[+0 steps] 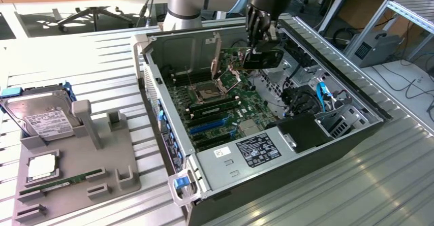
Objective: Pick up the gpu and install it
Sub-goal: 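Insert the gpu into the slot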
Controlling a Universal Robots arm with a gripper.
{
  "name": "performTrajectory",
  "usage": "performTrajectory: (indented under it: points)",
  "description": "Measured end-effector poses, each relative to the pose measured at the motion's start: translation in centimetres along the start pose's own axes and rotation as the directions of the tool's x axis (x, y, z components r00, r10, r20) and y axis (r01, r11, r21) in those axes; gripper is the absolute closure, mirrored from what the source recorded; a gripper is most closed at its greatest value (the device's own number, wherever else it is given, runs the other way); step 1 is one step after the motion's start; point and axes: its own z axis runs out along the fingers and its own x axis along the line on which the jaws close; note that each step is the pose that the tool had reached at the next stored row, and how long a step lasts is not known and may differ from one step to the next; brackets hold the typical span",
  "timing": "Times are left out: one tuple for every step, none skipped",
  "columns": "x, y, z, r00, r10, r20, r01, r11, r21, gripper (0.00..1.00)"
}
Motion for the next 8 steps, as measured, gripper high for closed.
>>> performTrajectory:
  points:
    - [0.00, 0.00, 0.00, 1.0000, -0.004, 0.0001, 0.004, 1.0000, -0.0001, 0.73]
    - [0.00, 0.00, 0.00, 1.0000, -0.007, 0.0002, 0.007, 1.0000, -0.0002, 0.73]
    - [0.00, 0.00, 0.00, 0.9999, -0.011, 0.0004, 0.011, 0.9999, -0.0003, 0.73]
    - [0.00, 0.00, 0.00, 0.9999, -0.015, 0.0005, 0.015, 0.9999, -0.0004, 0.73]
    - [0.00, 0.00, 0.00, 0.9998, -0.018, 0.0006, 0.018, 0.9998, -0.0005, 0.73]
    - [0.00, 0.00, 0.00, 0.9998, -0.022, 0.0007, 0.022, 0.9998, -0.0007, 0.73]
    - [0.00, 0.00, 0.00, 0.9997, -0.026, 0.0007, 0.026, 0.9997, -0.0008, 0.73]
    - [0.00, 0.00, 0.01, 0.9996, -0.030, 0.0009, 0.030, 0.9996, -0.0008, 0.73]
